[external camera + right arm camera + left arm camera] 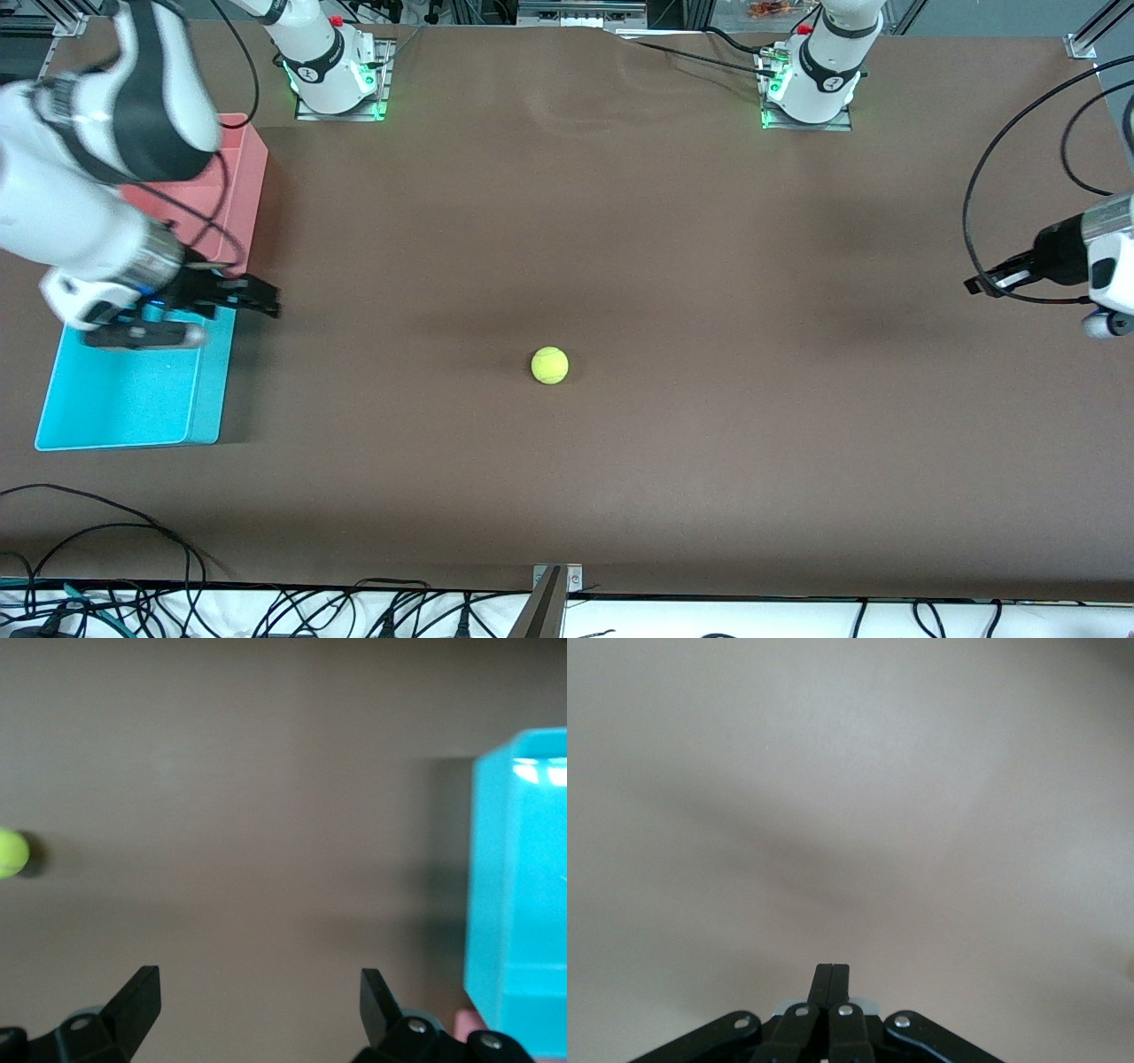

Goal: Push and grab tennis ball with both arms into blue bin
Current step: 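Move the right gripper toward the ball while the left gripper withdraws, then lower the right gripper onto the tennis ball and close it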

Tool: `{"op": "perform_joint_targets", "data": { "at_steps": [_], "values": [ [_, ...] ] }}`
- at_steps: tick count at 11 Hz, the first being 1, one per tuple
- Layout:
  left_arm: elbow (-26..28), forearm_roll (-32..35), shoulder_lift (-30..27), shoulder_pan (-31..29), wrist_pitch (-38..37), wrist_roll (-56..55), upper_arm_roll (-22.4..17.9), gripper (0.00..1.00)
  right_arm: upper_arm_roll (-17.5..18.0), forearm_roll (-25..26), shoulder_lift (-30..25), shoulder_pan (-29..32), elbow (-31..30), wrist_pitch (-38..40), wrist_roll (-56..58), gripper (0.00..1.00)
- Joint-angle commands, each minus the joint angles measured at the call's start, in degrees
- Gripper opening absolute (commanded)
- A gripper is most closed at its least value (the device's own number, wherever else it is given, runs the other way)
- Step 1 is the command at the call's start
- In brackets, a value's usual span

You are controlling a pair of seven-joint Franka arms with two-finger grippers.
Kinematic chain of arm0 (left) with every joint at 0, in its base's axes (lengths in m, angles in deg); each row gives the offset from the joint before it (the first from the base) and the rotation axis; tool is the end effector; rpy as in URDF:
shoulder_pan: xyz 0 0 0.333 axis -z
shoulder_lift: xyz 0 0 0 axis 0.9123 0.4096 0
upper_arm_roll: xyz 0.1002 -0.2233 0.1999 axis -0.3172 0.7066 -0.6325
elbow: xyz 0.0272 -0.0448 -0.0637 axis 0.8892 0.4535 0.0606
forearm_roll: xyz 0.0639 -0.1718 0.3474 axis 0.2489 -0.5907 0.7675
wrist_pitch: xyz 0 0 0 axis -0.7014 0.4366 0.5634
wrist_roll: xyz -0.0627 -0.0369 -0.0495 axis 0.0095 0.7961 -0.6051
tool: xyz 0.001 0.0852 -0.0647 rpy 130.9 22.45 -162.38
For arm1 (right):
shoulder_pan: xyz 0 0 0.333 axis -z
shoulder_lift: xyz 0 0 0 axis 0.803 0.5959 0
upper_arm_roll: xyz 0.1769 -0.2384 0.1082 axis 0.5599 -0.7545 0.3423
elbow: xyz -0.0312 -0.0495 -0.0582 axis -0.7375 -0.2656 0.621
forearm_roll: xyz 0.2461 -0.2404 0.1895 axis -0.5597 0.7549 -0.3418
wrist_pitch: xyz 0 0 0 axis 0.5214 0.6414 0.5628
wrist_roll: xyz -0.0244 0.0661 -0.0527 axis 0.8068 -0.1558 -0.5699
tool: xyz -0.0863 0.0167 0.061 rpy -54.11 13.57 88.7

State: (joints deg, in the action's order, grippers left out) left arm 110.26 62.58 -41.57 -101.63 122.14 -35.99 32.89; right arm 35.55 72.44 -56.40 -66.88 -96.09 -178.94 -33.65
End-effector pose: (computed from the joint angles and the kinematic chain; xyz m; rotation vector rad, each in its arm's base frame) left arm 0.5868 0.0840 0.4820 2.9076 0.7313 -0.1938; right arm 0.6267 0.0959 0.4647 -3.0693 -0.0636 -0.0245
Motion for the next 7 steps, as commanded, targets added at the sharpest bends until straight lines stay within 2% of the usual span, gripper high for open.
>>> {"op": "perform_joint_targets", "data": {
  "at_steps": [1,2,5,6,7],
  "values": [
    [-5.7,1.0,-0.4,-1.0,-3.8,12.3,0.5,0.0,6.6,6.5,5.7,-3.0,3.2,-2.3,-0.1,1.0],
    [-8.1,1.0,-0.1,-0.9,-5.9,16.1,0.3,0.0,6.7,5.3,6.2,-4.2,3.4,-2.6,-0.5,1.0],
    [-9.8,3.0,-0.6,-0.2,-6.0,24.5,0.3,0.02,8.8,4.7,9.7,-8.8,5.0,-15.8,-0.1,1.0],
    [-9.6,3.3,-2.4,4.8,-6.0,25.9,-2.2,0.08,8.8,5.0,11.8,-11.4,6.2,-21.0,0.2,1.0],
    [-9.8,3.7,-3.2,12.4,-6.0,25.7,-9.3,0.51,8.8,5.0,13.9,-13.8,7.1,-24.7,0.1,1.0]
  ]
}}
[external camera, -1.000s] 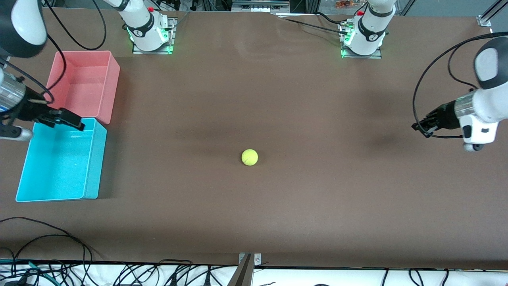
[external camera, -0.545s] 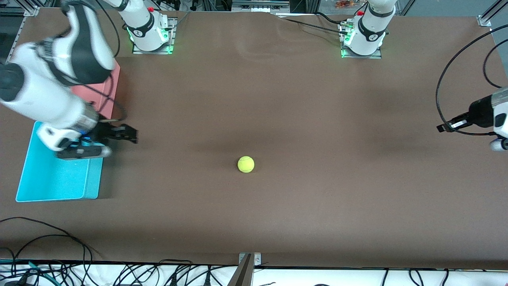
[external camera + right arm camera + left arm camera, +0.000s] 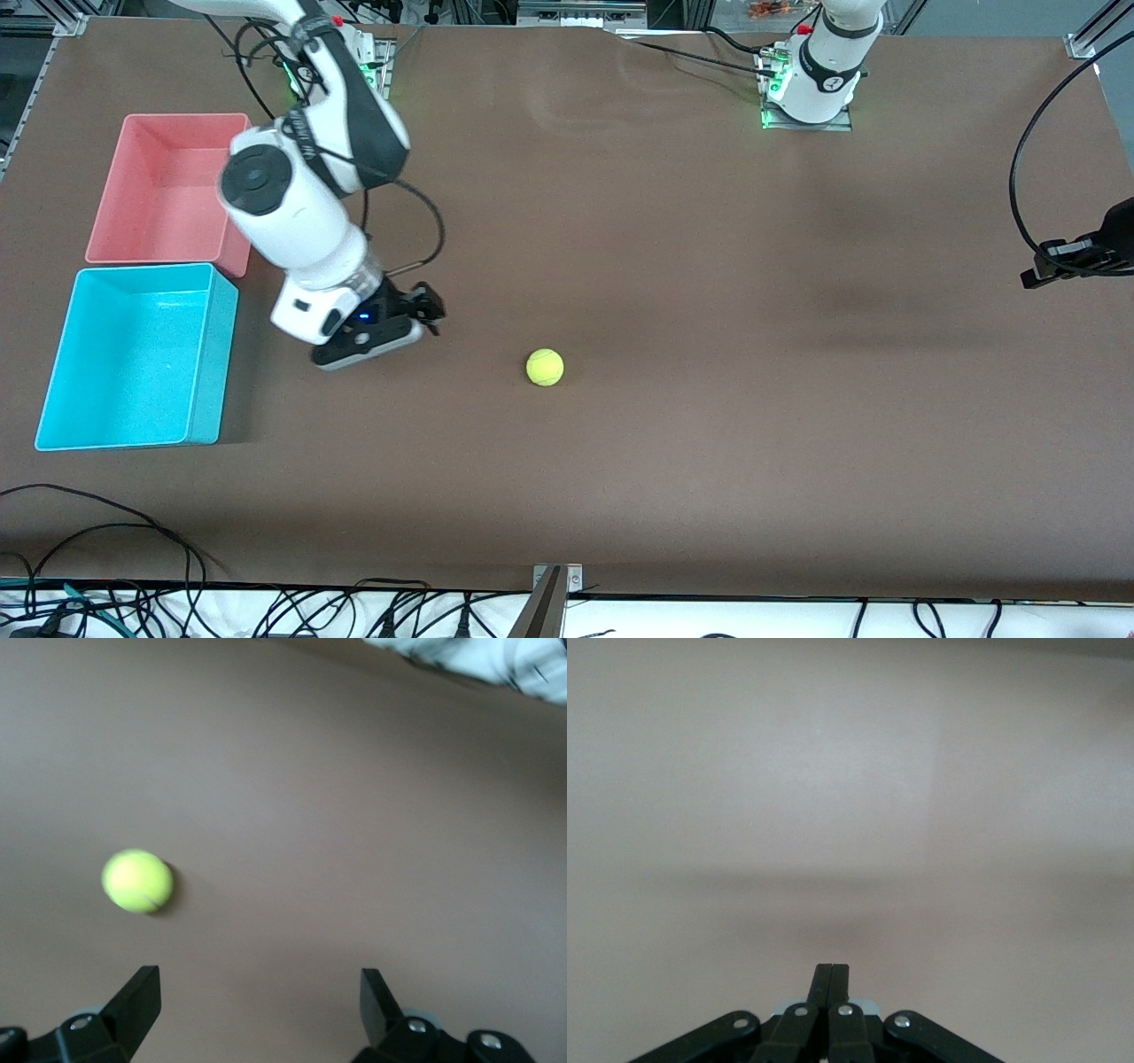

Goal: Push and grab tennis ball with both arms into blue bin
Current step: 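Lower the right gripper onto the tennis ball and close it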

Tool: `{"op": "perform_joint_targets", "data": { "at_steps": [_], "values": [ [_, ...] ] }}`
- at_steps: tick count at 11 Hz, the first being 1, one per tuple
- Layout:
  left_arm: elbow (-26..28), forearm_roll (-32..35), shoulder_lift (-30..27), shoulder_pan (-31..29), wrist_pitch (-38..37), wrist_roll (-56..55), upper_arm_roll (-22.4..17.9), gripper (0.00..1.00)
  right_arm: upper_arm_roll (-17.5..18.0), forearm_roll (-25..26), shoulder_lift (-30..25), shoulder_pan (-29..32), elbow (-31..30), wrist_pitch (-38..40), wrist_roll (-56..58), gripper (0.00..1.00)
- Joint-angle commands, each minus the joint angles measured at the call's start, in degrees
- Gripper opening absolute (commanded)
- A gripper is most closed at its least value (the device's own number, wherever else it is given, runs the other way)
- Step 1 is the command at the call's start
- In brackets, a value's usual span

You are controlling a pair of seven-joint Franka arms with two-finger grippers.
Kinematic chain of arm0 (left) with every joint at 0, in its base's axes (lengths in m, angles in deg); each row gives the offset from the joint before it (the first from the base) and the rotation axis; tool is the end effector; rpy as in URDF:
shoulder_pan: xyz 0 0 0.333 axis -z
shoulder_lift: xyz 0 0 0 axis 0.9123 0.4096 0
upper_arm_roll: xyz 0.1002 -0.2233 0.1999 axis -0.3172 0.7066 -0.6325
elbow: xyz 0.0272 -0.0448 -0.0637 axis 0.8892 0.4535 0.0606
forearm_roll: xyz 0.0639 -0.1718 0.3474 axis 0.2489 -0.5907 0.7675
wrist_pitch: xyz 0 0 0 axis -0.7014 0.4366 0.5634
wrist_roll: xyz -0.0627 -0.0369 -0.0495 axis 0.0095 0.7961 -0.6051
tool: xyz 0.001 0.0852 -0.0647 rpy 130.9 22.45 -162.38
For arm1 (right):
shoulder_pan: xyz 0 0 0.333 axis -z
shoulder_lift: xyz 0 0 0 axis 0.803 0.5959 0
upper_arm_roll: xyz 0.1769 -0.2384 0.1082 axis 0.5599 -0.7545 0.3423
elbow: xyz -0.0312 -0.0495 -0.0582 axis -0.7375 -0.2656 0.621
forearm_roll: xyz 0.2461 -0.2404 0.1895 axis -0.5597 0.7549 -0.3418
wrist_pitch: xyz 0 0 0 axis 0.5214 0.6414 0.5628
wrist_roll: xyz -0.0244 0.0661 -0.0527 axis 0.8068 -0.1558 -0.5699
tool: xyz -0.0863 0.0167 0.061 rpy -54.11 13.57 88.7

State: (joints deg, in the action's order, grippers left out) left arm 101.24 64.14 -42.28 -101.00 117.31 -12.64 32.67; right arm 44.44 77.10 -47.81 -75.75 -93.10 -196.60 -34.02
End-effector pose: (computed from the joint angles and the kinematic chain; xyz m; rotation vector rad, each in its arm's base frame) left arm 0.5933 0.0863 0.5556 3.0190 0.1023 -0.0275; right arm 0.6234 0.2916 0.4214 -2.9822 -0.5432 -0.3287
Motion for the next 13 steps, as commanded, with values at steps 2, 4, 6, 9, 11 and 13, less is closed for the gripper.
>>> {"op": "perform_joint_targets", "data": {
  "at_steps": [2,4,6,9,11,13],
  "values": [
    [0.0,2.1,-4.3,19.9,-1.2,2.7,-15.5,1.0,-0.1,0.4,10.3,-8.6,6.0,-12.5,0.4,1.0],
    [0.5,2.2,-6.2,27.3,-1.1,1.5,-19.2,1.0,-0.1,0.4,16.1,-10.7,10.4,-16.2,0.6,1.0],
    [1.3,2.5,-7.4,34.8,-0.8,-3.0,-23.7,1.0,-0.2,0.8,18.8,-11.9,11.7,-16.0,1.0,1.0],
    [7.6,3.8,-10.5,41.7,5.6,-1.9,-30.9,1.0,-0.2,1.1,21.9,-12.2,11.4,-15.7,0.6,1.0],
    [7.7,3.8,-10.3,41.4,5.9,-0.5,-30.8,1.0,-0.2,0.9,24.5,-12.2,11.5,-15.6,0.7,1.0],
    [7.7,3.7,-10.4,41.3,5.6,-0.3,-30.7,1.0,-0.2,0.3,25.8,-12.9,11.5,-15.9,-0.3,1.0]
  ]
}}
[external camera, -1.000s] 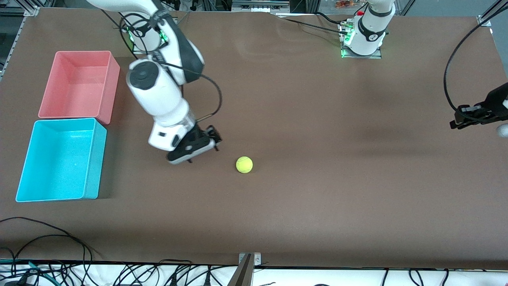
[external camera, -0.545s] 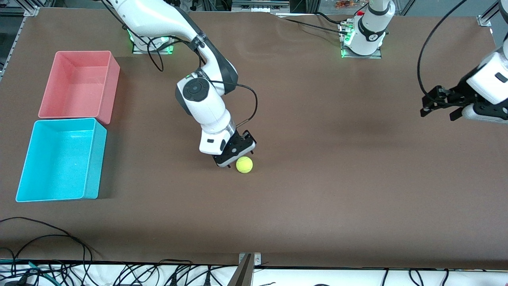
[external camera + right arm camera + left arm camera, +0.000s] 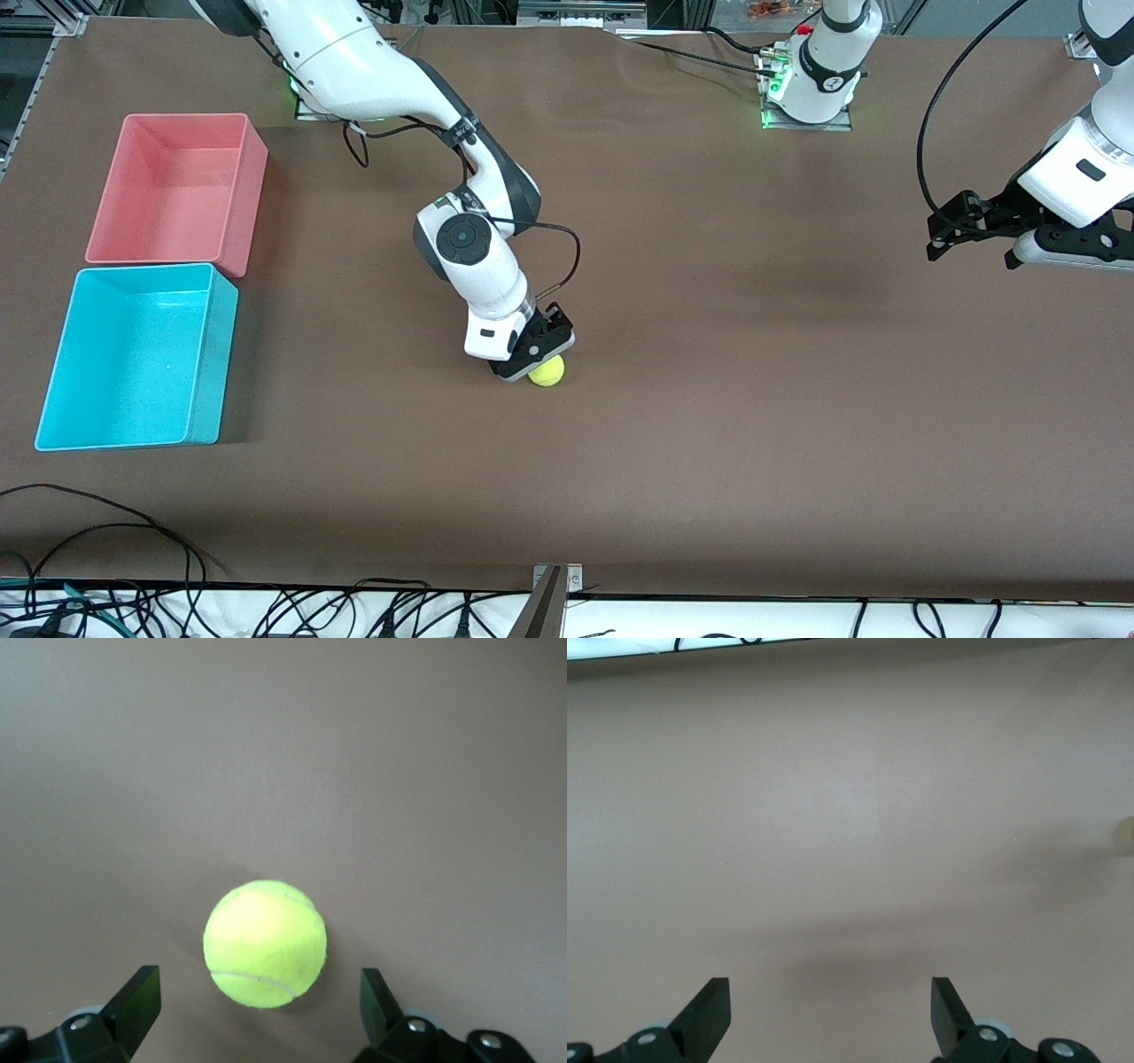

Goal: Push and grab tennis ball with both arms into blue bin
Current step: 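Lower the right gripper onto the tennis ball and close it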

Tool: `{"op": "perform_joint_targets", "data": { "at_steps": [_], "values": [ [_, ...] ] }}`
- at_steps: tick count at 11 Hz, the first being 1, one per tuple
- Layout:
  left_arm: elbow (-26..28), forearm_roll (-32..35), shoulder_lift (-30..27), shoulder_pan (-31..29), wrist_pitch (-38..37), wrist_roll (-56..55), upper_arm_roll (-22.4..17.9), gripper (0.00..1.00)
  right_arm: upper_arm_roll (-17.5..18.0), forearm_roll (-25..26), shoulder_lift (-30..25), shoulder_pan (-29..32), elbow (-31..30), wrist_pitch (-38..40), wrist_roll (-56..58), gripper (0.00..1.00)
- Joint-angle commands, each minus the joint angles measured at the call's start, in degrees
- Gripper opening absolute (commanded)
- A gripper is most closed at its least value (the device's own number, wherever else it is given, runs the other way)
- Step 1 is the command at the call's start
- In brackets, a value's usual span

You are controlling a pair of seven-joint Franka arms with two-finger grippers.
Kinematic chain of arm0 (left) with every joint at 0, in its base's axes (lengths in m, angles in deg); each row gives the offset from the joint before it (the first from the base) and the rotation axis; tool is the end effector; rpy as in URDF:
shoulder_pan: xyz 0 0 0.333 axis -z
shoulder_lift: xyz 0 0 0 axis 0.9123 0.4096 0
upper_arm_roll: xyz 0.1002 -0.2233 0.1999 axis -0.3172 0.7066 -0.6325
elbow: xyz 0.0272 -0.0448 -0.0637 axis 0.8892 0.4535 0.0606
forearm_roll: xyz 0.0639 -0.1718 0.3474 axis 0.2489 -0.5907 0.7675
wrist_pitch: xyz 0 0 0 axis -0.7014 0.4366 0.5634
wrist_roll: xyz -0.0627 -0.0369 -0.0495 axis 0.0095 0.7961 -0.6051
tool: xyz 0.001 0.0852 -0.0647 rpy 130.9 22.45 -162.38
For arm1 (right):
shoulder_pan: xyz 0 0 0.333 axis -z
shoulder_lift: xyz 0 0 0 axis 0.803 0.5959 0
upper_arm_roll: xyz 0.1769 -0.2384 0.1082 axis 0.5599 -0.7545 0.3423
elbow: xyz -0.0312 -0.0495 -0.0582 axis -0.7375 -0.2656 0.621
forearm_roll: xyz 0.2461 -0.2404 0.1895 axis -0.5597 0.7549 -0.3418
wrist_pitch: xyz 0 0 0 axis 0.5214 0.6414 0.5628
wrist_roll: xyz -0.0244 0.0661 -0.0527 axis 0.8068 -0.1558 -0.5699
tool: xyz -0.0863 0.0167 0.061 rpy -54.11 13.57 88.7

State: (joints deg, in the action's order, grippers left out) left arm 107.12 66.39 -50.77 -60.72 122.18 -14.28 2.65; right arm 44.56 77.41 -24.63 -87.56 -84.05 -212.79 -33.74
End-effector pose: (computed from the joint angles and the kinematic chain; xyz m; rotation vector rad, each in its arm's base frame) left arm 0.5688 -0.0334 0.5905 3.1250 -0.1419 0.1311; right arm 0.5976 0.4449 0.2369 -2.8686 -0.8220 -0.3539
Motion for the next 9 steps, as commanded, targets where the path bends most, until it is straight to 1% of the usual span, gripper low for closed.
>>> {"op": "perform_joint_targets", "data": {
  "at_steps": [1,3,6,8,9],
  "values": [
    [1.8,1.3,-1.8,1.1,0.5,1.3,-0.7,1.0,-0.3,0.2,3.2,-1.5,2.5,-0.1,-0.9,1.0],
    [1.7,0.9,-1.7,1.2,-0.2,1.2,-0.7,1.0,-0.3,0.3,4.7,-2.0,2.8,-1.5,-0.8,1.0],
    [1.7,0.7,-1.7,1.0,-0.7,1.2,-0.9,1.0,-0.3,0.6,4.9,-2.6,3.1,-1.7,-0.8,1.0],
    [1.6,0.7,-1.6,0.4,-1.5,1.2,-1.0,1.0,-0.3,0.7,5.2,-2.9,3.1,-3.8,-0.4,1.0],
    [1.6,0.7,-1.6,0.1,-2.0,1.2,-1.0,1.0,-0.3,0.7,6.3,-3.0,3.2,-5.5,-0.1,1.0]
  ]
}}
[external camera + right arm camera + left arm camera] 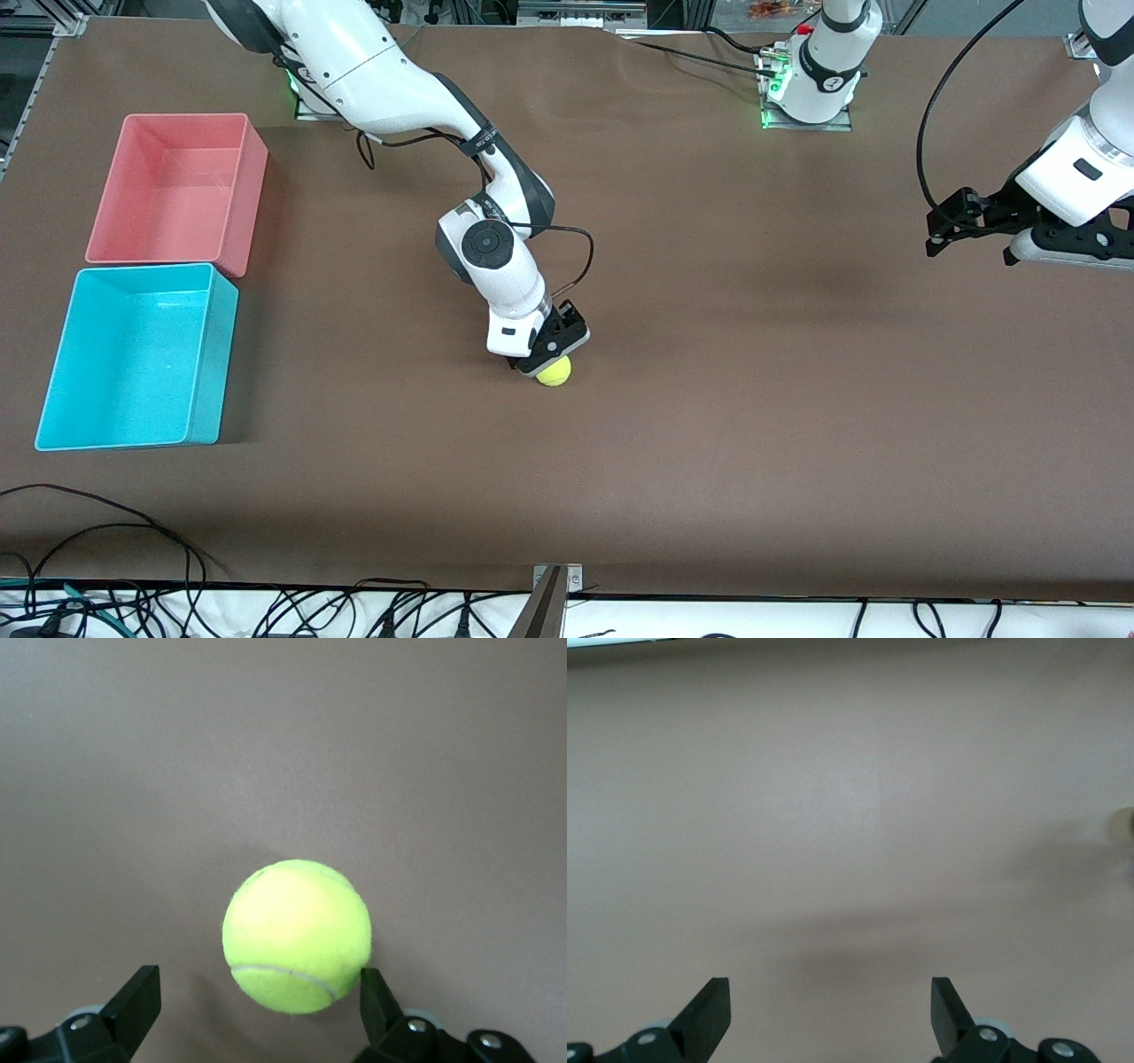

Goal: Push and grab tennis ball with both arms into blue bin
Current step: 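Lower the right gripper onto the tennis ball and close it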

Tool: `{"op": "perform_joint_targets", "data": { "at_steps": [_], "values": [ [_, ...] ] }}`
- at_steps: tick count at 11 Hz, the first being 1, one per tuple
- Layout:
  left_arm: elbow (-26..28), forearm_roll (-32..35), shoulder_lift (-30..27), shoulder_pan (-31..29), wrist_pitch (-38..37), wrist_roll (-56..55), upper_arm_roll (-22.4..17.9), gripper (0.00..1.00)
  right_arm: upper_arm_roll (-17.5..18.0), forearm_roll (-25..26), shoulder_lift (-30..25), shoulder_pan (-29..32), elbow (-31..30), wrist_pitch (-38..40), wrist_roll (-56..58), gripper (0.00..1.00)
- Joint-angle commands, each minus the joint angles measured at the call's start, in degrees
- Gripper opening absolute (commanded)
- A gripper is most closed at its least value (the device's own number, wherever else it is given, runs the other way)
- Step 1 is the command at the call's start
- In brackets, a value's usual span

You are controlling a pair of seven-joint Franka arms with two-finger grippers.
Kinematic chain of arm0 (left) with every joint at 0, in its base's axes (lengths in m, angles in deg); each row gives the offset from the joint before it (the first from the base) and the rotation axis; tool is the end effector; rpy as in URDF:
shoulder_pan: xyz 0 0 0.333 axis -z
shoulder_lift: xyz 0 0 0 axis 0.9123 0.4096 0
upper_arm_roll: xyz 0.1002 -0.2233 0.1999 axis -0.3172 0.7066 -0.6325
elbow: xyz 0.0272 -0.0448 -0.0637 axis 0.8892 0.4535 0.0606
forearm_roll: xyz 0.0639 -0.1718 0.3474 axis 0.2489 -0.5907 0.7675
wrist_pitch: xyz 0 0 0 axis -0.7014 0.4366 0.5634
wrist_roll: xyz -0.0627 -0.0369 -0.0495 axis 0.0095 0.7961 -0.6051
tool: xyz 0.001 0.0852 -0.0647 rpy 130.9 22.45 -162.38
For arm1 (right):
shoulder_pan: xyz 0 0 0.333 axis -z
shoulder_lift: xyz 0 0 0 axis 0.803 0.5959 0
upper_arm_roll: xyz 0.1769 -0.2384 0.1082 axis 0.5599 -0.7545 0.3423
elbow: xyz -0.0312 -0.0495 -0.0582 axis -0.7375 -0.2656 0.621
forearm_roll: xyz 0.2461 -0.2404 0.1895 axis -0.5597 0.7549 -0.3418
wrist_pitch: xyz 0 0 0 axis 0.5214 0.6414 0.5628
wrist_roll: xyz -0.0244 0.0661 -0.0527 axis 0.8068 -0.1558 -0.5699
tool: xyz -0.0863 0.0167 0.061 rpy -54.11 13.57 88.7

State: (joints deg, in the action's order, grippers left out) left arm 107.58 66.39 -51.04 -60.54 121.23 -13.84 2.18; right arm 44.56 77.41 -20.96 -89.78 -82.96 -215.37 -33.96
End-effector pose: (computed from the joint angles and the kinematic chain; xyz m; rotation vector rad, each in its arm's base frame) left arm 0.5656 -0.0303 0.5877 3.1264 -0.1461 0.1000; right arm 0.5812 0.4683 0.2030 -2.8497 -0.8654 -0.3480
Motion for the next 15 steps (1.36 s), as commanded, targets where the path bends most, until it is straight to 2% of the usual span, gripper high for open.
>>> {"op": "perform_joint_targets", "data": {
  "at_steps": [1,10,14,15],
  "values": [
    [1.1,0.7,-1.3,-0.4,-1.4,0.8,-0.5,1.0,-0.4,0.8,3.4,-0.8,2.1,-4.3,0.3,1.0],
    [0.7,0.7,-1.0,-1.4,-2.4,0.8,-0.7,1.0,-0.6,0.8,6.9,-0.7,6.3,-7.2,2.5,0.96],
    [0.7,0.6,-1.0,-1.6,-2.8,0.5,-0.6,1.0,-0.6,0.3,6.5,-0.6,6.2,-6.5,2.7,0.32],
    [0.7,0.6,-1.0,-1.6,-2.8,0.5,-0.6,1.0,-0.5,0.0,6.3,-0.4,6.3,-4.3,2.5,0.29]
  ]
}}
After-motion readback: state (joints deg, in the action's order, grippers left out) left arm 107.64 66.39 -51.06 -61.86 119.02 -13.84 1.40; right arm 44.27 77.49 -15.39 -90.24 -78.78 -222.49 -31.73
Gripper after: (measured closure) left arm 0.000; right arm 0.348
